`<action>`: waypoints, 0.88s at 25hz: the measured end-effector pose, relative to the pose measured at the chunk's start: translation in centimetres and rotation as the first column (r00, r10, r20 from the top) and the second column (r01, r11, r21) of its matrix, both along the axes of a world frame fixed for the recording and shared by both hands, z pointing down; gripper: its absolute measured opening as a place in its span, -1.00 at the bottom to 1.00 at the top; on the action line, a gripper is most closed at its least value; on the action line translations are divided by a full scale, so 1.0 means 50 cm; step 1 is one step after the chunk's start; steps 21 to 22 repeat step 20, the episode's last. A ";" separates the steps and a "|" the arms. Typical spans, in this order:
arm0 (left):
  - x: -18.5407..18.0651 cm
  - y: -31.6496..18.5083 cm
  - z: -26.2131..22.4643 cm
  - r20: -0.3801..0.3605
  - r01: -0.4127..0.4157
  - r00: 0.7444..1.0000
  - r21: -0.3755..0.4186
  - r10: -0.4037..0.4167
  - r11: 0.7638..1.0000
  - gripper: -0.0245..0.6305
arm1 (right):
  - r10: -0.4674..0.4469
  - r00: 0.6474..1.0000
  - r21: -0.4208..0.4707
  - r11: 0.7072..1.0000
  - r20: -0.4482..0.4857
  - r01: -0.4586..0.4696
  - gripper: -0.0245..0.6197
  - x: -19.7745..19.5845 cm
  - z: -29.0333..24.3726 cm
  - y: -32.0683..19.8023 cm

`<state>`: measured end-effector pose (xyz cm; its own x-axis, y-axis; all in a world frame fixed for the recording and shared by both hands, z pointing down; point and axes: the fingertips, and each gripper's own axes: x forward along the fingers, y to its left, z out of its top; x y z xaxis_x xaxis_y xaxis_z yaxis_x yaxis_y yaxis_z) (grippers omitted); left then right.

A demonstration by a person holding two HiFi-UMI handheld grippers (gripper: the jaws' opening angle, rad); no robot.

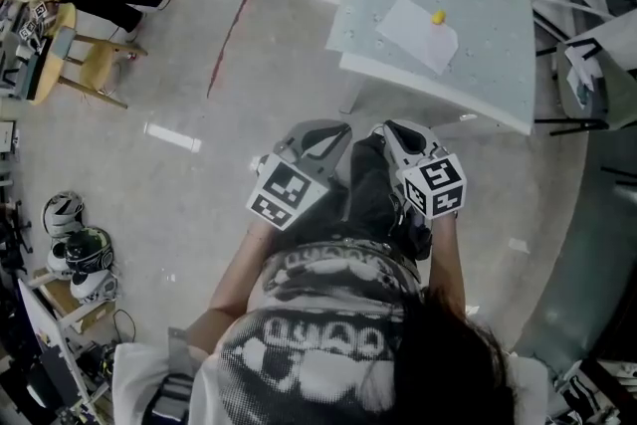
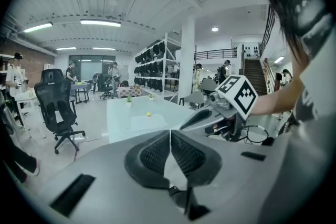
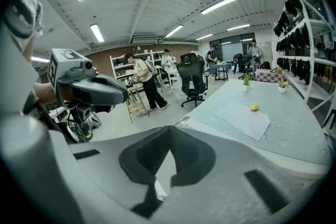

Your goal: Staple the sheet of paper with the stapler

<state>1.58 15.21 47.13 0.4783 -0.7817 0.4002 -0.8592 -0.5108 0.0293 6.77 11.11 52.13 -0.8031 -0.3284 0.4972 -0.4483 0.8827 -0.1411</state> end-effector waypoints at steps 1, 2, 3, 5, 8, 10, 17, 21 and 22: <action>0.003 -0.002 -0.003 0.000 -0.005 1.000 0.005 0.005 1.000 -0.91 | -0.001 1.000 0.004 1.000 0.000 0.001 -0.92 0.000 -0.002 0.000; 0.004 -0.003 -0.006 0.000 -0.007 1.000 0.010 0.007 1.000 -0.91 | -0.002 1.000 0.007 1.000 0.000 0.002 -0.92 0.000 -0.004 0.000; 0.005 -0.005 -0.009 0.000 -0.009 1.000 0.016 0.009 1.000 -0.91 | -0.001 1.000 0.010 1.000 0.001 0.001 -0.92 0.000 -0.005 0.001; 0.004 -0.007 -0.014 0.000 -0.009 1.000 0.024 0.009 1.000 -0.91 | -0.001 1.000 0.013 1.000 0.001 0.001 -0.92 0.000 -0.007 0.003; 0.003 -0.006 -0.019 -0.002 -0.010 1.000 0.031 0.010 0.999 -0.91 | -0.005 1.000 0.017 1.000 0.003 0.005 -0.92 -0.003 -0.012 0.008; 0.002 -0.002 -0.021 -0.001 -0.012 1.000 0.034 0.012 0.999 -0.91 | -0.006 1.000 0.023 1.000 0.005 0.006 -0.92 -0.005 -0.016 0.011; 0.005 0.017 -0.023 0.003 -0.022 1.000 0.046 0.022 0.999 -0.91 | -0.001 1.000 0.033 0.999 0.012 0.001 -0.92 -0.008 -0.019 0.025; 0.004 0.025 -0.025 0.001 -0.025 1.000 0.049 0.025 0.998 -0.91 | 0.000 1.000 0.033 0.999 0.009 0.000 -0.92 -0.010 -0.017 0.034; 0.004 0.025 -0.025 0.001 -0.025 1.000 0.049 0.025 0.998 -0.91 | 0.000 1.000 0.033 0.999 0.009 0.000 -0.92 -0.010 -0.017 0.034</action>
